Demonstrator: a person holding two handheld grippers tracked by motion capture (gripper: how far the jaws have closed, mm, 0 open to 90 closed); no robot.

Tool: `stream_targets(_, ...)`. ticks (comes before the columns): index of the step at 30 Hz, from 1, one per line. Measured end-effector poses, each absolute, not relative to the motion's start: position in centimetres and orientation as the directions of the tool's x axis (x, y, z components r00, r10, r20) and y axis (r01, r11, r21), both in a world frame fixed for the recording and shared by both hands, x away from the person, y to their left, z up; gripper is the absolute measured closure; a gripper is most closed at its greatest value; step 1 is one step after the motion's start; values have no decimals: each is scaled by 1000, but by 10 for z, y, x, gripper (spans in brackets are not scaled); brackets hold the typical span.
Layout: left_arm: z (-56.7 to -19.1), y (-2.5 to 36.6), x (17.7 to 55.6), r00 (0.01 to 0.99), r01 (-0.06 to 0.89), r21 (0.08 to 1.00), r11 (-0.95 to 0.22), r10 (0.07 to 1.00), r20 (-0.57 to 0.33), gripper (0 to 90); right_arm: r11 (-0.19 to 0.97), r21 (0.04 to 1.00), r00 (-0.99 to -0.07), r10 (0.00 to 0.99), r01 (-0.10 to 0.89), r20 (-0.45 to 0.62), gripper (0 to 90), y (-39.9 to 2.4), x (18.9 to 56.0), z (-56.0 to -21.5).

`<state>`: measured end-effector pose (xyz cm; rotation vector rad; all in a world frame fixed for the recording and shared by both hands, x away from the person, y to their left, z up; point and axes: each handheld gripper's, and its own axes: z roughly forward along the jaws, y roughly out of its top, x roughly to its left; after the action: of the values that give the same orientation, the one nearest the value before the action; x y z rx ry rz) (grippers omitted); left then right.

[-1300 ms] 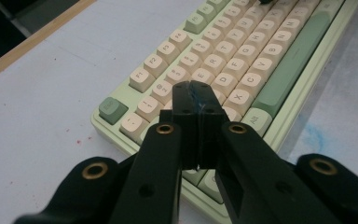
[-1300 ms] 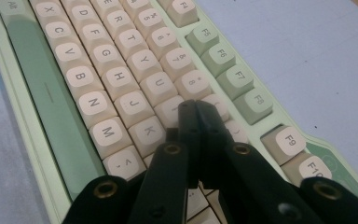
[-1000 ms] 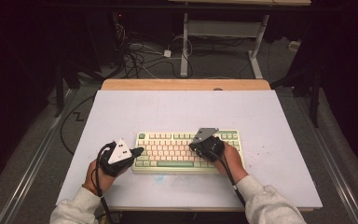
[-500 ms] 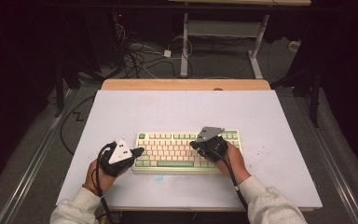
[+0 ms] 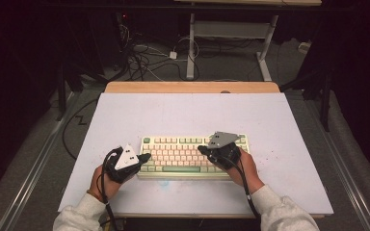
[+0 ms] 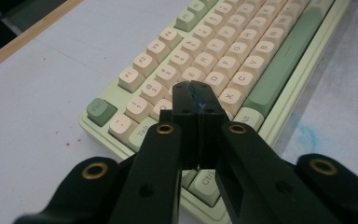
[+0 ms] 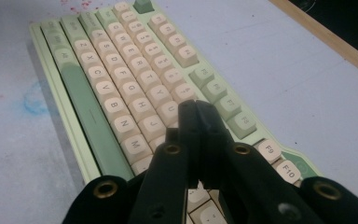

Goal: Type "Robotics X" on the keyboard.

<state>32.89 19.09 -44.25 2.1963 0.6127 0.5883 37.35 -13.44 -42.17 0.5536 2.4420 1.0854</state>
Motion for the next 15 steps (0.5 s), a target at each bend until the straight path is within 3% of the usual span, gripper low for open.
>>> stream_targets(15,-441,191,329,779,234,774,-588,589,213,873,592,786,-830,519,177,-204,900,-145,364,-413)
